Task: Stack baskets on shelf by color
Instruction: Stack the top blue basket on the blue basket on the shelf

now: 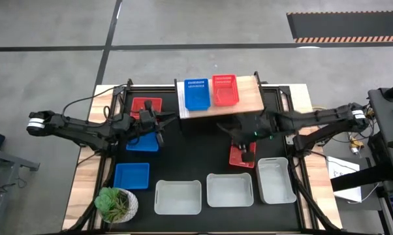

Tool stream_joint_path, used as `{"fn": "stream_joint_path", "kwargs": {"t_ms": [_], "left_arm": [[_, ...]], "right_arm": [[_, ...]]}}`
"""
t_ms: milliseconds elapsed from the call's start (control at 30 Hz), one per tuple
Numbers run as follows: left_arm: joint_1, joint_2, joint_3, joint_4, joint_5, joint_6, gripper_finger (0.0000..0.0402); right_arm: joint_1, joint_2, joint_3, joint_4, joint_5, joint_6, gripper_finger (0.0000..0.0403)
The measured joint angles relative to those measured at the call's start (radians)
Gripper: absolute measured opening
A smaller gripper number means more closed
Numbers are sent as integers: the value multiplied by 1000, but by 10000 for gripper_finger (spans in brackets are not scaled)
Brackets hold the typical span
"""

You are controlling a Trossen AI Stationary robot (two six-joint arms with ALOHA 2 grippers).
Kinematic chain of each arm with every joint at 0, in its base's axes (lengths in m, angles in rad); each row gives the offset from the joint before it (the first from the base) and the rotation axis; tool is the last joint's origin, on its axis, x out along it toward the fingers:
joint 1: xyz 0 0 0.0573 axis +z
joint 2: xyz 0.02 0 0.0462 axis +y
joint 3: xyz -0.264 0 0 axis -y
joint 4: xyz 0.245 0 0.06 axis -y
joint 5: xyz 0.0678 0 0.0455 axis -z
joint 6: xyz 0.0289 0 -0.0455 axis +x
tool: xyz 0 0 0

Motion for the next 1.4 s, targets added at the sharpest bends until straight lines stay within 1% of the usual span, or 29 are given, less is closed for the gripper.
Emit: {"fn": "stream_joint_path", "kwargs": {"t_ms": [100,167,200,267,333,467,533,633,767,867,1067,1400], "left_arm": [[-22,28,-6,-36,-1,-187,79],[-47,63,-7,-81,0,-310,79],[-60,79,-6,-118,-1,-378,79],[-90,112,17,-252,-19,-544,79],[-123,135,53,-485,-53,-734,79],[-157,200,198,-1082,-66,-1107,79],[-155,250,292,-1299,-76,-1210,79],[-154,343,388,-1493,-78,-1253,79],[-154,449,468,-1611,-71,-1259,79],[-145,497,485,-1631,-69,-1256,79],[-134,527,473,-1633,-60,-1261,79],[-128,530,438,-1580,-75,-1288,79]], "right_arm": [[50,-31,-97,90,6,-18,90],[64,-47,-141,138,7,-39,87],[67,-53,-156,160,7,-47,86],[66,-68,-177,183,8,-63,84],[66,-78,-186,188,8,-82,84],[66,-86,-192,209,10,-118,86],[66,-88,-190,211,10,-143,86],[66,-86,-185,215,9,-159,84],[66,-85,-185,217,9,-159,80],[66,-85,-185,216,9,-159,80],[66,-85,-185,206,9,-158,79],[66,-85,-185,198,8,-147,79]]}}
